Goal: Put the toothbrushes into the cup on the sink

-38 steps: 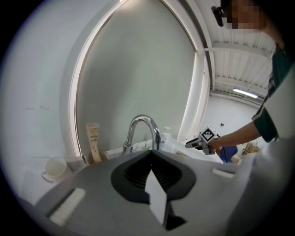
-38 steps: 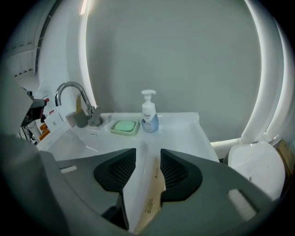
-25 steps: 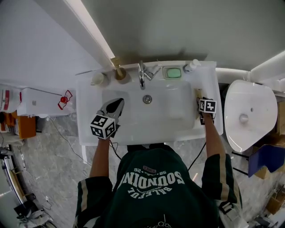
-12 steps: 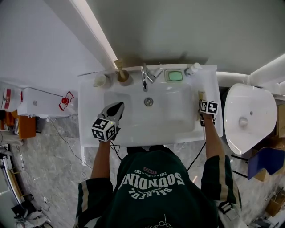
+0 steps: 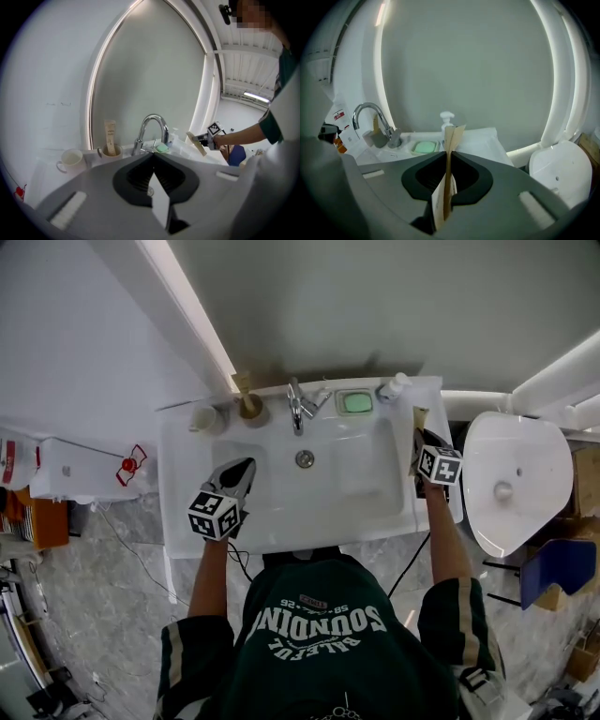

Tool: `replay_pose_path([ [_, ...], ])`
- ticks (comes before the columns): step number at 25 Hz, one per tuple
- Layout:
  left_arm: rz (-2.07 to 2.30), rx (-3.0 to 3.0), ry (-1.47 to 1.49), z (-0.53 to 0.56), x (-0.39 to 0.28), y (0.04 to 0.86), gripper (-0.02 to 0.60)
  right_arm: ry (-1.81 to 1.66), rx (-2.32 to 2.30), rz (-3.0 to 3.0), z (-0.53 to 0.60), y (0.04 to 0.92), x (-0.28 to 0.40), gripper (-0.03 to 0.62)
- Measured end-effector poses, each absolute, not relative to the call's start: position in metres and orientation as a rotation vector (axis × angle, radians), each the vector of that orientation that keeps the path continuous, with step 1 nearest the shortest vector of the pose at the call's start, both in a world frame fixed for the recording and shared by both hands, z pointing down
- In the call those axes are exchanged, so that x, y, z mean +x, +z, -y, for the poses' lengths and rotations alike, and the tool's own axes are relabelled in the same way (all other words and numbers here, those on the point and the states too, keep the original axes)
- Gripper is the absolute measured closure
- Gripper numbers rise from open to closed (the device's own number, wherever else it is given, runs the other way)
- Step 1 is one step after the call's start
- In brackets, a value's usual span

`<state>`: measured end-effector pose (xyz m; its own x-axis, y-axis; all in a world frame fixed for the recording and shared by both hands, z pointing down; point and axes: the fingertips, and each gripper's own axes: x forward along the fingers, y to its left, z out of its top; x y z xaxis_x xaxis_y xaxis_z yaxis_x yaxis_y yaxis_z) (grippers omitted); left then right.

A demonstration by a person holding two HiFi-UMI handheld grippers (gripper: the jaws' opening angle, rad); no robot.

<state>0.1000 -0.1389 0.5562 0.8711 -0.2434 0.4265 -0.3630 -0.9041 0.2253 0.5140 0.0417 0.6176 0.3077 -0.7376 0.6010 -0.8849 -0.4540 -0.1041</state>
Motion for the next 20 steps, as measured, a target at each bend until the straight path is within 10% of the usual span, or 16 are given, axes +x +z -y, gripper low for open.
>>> replay_pose_path([
  [20, 0.533, 2.766, 0.501, 0.165, 0.064, 0.534, 0.531, 0.160, 2.239, 2.013, 0.032, 0.451, 0.340, 0.557],
])
